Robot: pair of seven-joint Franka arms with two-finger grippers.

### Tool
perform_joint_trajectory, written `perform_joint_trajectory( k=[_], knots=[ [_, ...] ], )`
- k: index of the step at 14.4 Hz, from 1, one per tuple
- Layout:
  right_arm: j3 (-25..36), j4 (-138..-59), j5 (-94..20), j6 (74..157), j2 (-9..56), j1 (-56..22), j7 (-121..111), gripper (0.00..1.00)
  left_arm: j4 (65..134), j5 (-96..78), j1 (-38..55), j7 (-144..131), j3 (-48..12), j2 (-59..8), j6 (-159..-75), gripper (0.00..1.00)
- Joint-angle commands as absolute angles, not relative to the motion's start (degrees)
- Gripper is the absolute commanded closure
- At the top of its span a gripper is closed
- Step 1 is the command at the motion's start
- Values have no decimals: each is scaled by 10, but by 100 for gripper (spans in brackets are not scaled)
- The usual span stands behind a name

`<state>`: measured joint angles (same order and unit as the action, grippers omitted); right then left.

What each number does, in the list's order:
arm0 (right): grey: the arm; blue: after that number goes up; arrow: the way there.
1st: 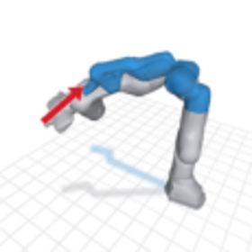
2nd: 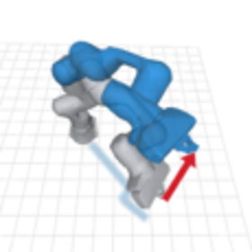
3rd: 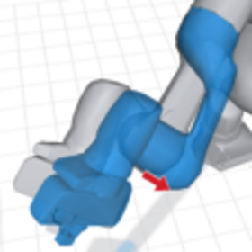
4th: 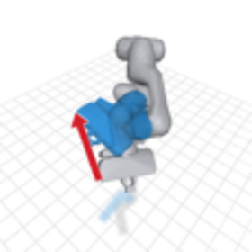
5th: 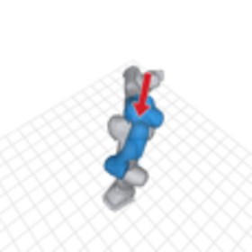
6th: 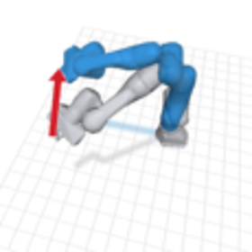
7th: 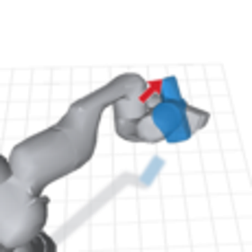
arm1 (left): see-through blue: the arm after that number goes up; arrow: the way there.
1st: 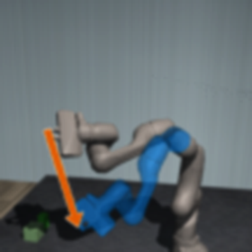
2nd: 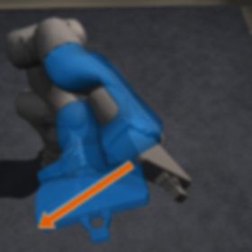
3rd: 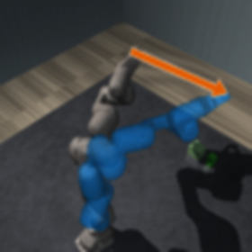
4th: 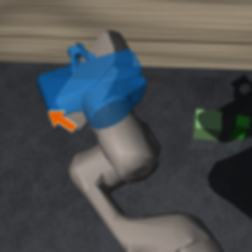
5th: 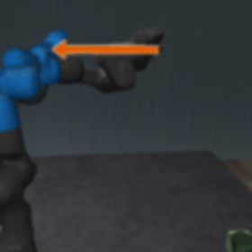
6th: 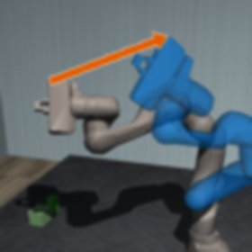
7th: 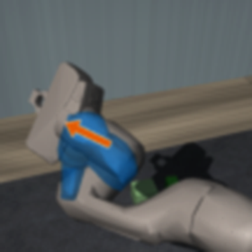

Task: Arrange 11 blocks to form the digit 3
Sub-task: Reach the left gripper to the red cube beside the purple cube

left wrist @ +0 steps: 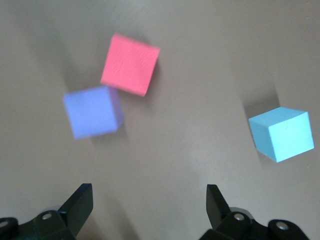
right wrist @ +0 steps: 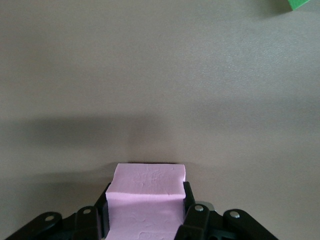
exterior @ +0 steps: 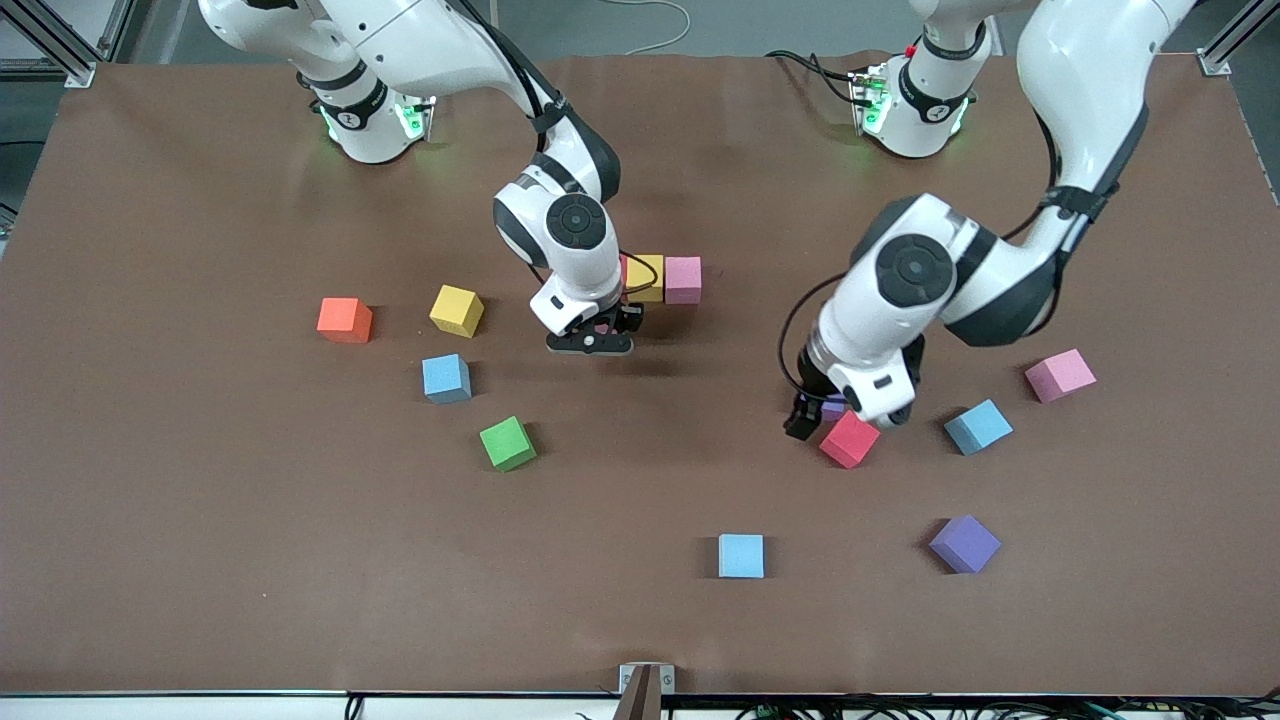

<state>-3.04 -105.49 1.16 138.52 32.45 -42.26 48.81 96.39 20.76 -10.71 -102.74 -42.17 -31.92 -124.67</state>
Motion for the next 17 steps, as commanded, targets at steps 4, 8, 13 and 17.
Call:
perform_joint_trajectory(
  k=[4, 8, 13, 17],
  knots=[
    [-29, -1099, 16, 1426, 306, -427, 492, 99, 827, 207, -83, -805, -398, -418, -1211, 1],
    [-29, -1109, 15, 1430, 300, -432, 498, 99, 823, 207, -74, -710, -342, -417, -1208, 1],
    [-29, -1116, 15, 1428, 294, -437, 498, 99, 856, 201, -76, -784, -319, -422, -1182, 0],
    [-29, -1116, 15, 1430, 295, -439, 499, 99, 859, 208, -76, -866, -315, -445, -1186, 0]
  ],
)
